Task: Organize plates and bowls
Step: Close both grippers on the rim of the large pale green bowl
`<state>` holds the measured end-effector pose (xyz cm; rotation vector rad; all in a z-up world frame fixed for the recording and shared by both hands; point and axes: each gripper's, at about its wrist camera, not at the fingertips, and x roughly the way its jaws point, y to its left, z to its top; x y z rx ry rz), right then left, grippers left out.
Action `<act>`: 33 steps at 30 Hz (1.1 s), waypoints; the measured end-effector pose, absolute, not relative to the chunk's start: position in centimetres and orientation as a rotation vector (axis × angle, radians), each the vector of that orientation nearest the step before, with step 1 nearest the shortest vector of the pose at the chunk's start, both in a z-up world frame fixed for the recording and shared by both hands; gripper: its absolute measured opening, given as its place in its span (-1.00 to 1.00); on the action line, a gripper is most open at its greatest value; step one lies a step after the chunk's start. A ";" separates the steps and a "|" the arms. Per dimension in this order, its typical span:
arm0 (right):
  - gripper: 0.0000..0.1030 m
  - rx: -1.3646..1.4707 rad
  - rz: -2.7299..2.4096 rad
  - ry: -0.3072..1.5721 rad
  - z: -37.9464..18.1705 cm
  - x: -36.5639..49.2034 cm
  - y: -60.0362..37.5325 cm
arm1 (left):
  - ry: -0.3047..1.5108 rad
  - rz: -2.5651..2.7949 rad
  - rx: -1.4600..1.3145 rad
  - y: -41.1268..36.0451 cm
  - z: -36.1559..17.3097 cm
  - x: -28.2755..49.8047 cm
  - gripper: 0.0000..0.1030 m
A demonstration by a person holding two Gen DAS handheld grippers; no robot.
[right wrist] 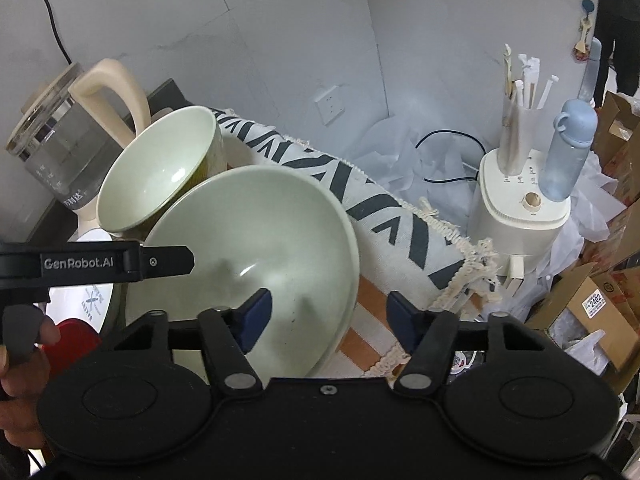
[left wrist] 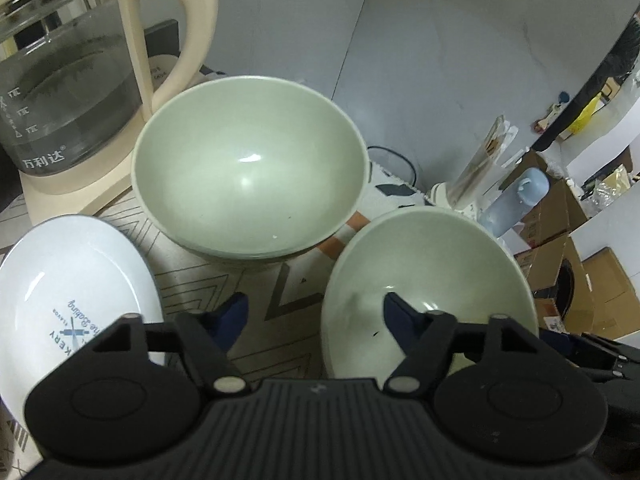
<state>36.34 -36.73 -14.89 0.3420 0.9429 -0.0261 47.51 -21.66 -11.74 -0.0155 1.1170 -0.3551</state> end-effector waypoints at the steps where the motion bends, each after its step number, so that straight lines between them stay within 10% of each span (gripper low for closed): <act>1: -0.08 0.338 -0.024 0.945 -15.0 36.5 -36.7 | 1.122 -0.354 -0.017 -21.7 -11.8 47.6 0.28; 14: -0.58 0.278 0.021 1.010 -17.0 37.3 -36.0 | 1.099 -0.362 0.077 -23.0 -12.1 46.6 0.25; 19: -0.79 0.301 0.041 0.998 -17.4 37.2 -36.6 | 1.118 -0.390 0.095 -23.7 -12.6 46.2 -0.05; 33: -0.80 0.280 0.075 0.940 -15.9 36.7 -36.8 | 1.103 -0.297 0.023 -23.5 -11.2 45.3 -0.37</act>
